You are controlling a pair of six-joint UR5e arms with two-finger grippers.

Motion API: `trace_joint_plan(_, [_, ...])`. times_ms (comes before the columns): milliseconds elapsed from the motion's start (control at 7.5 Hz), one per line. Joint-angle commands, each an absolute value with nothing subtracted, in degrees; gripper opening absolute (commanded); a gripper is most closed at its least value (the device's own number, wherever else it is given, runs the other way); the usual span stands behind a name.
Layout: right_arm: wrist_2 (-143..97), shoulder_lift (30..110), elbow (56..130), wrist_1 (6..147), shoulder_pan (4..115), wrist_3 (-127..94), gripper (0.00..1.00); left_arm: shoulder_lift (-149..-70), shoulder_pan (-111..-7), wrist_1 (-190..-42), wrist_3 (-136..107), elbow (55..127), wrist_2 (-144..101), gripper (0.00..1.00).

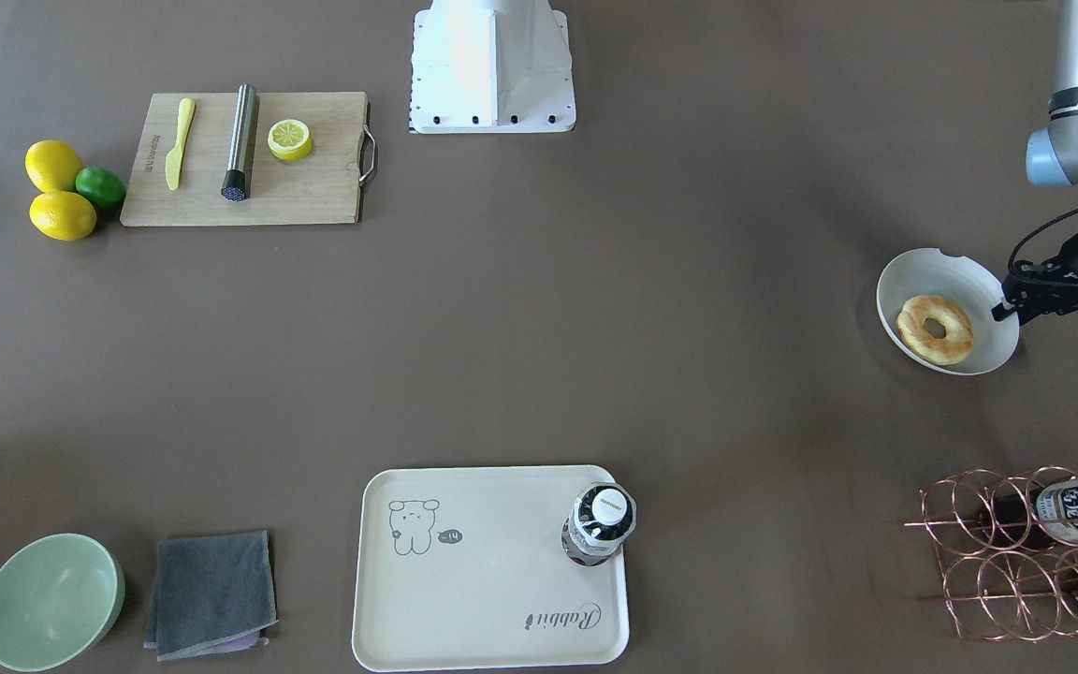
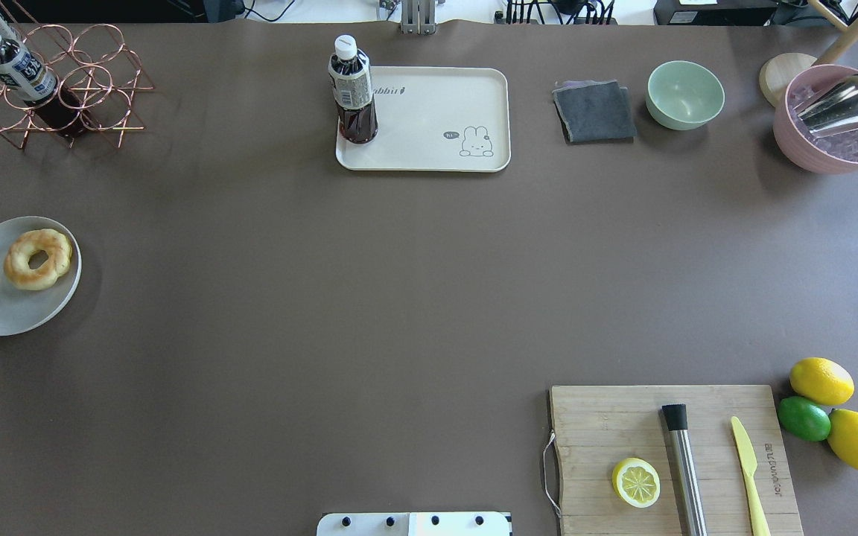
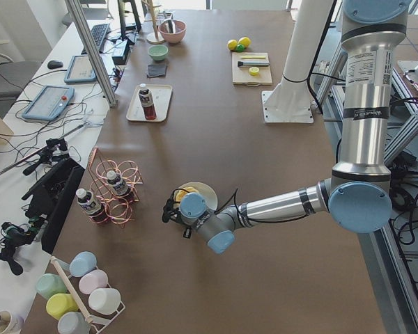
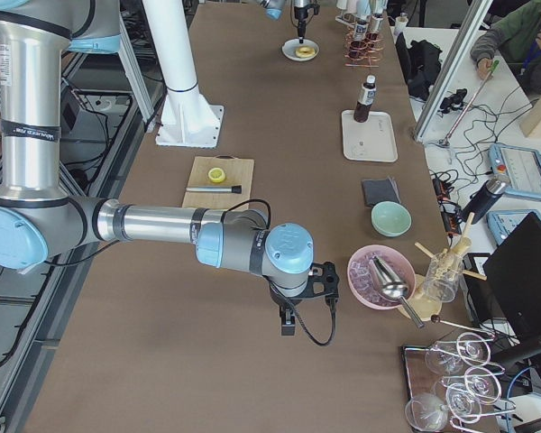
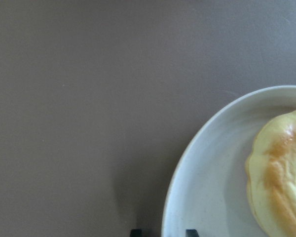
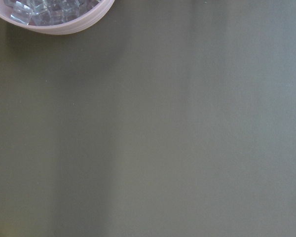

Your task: Place donut on tray

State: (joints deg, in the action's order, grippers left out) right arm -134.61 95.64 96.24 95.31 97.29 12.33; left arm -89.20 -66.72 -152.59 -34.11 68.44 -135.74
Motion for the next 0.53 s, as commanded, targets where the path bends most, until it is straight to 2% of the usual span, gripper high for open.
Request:
trace_joint_plan(0, [-134.8,95.5,96.2,95.3,97.3,12.3,1.00,-89.1,-66.6,-153.4,-34.2,69.0,-136.8,0.00])
trace_joint_plan(400, [-135.3,95.1,96.3,95.3,97.3,12.2,1.00,-89.2,-67.2,-153.1,-40.3,74.2,-141.0,0.00])
